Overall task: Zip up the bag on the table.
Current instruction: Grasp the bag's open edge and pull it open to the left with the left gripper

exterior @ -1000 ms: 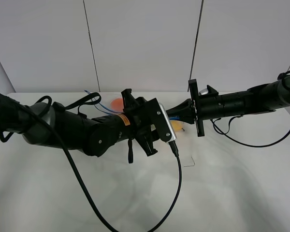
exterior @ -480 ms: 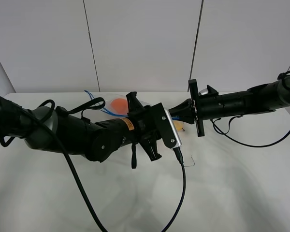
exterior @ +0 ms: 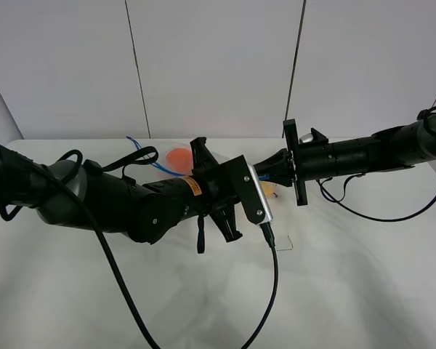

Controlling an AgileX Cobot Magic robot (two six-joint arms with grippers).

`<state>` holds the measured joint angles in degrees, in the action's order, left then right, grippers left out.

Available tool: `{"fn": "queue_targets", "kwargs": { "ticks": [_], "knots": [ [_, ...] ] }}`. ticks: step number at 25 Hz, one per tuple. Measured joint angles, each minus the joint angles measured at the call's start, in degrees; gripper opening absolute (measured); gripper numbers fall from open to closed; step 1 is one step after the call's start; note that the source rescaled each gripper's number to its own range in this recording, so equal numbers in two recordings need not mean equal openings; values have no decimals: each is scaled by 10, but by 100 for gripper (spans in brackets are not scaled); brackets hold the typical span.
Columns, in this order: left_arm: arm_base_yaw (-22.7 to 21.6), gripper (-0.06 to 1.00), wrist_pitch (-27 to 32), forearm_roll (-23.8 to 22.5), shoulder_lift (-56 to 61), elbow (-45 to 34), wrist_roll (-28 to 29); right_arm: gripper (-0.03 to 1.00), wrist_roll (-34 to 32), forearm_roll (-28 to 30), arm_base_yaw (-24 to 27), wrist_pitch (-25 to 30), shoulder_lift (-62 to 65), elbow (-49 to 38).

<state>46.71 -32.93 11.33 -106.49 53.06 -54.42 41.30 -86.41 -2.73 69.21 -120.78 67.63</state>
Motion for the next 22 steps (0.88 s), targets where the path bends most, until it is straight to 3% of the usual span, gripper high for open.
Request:
{"fn": "queue_targets", "kwargs": {
  "ticks": [4,14,22],
  "knots": [
    [0,0,0,0,0,0,-20,0,0,1,0,0,0,0],
    [-15,0,-19,-3,0,0,-39,0,-1,-18,0,-3,0,0],
    [-43,0,-51,-9,1,-16,-135,0,-2,-22,0,-6,0,0]
  ]
}}
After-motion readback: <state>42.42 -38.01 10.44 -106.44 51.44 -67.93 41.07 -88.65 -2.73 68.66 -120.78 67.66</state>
